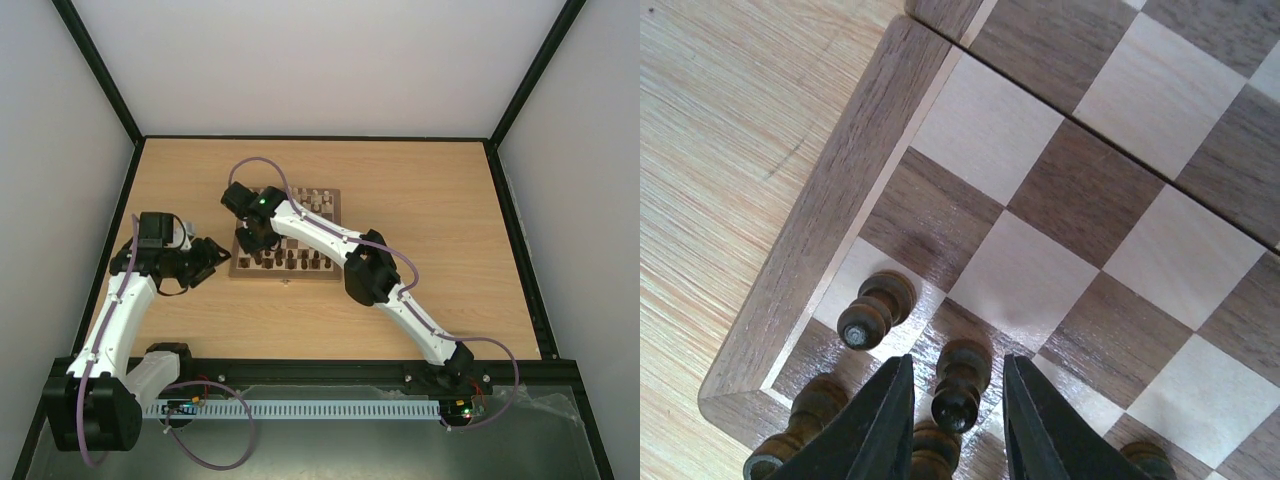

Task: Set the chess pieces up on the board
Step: Place the chess piece on the chessboard, then reset both arms

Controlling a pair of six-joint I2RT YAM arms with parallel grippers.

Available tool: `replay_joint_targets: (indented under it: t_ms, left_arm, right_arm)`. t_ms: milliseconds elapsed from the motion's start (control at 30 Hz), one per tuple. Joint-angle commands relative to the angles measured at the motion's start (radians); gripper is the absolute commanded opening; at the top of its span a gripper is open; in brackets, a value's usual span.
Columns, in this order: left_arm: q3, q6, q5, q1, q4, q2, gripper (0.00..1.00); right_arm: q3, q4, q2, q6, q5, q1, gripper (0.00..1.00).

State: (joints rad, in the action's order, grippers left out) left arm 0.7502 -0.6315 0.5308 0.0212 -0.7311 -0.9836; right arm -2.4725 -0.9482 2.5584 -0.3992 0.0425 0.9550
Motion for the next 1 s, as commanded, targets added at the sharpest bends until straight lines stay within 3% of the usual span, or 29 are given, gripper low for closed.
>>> replay_joint_targets:
  t_ms: [0,167,333,367,433,500,700,733,800,967]
  left_arm:
    - [0.006,0.005,0.014,0.006,0.003,-0.005,0.62]
    - [0.020,0.006,0.001,0.006,0.001,-0.005,0.62]
    - [0.049,0.006,-0.013,0.007,0.007,-0.007,0.62]
    - [0.055,0.007,-0.018,0.008,0.010,-0.006,0.63]
    - [0.067,0.009,-0.025,0.007,0.019,-0.005,0.63]
    - [0.077,0.021,-0.035,0.007,0.027,-0.008,0.63]
    - [0.107,0.053,-0.074,0.006,0.054,0.007,0.71]
    - [0.106,0.056,-0.083,0.006,0.059,0.015,0.75]
    - [0.099,0.064,-0.104,0.005,0.071,0.042,0.98]
    - [0.028,0.087,-0.168,0.000,0.110,0.151,0.99]
  right_arm:
    - [-0.022,-0.012,-0.066,0.019,0.032,-0.005,0.26]
    - [-0.019,-0.004,-0.125,0.032,0.079,-0.007,0.33]
    - [0.010,0.005,-0.233,0.031,0.115,-0.023,0.48]
    - [0.028,0.010,-0.263,0.030,0.127,-0.025,0.54]
    - [0.072,0.017,-0.325,0.026,0.149,-0.027,0.79]
    - [0.137,0.020,-0.398,0.015,0.174,-0.030,0.97]
    - [0.619,0.180,-0.748,-0.043,0.201,-0.039,0.99]
    - [0.713,0.215,-0.815,-0.058,0.200,-0.040,0.99]
    - [0.903,0.278,-0.943,-0.089,0.196,-0.042,0.99]
    - [1.339,0.444,-1.260,-0.181,0.201,-0.042,0.99]
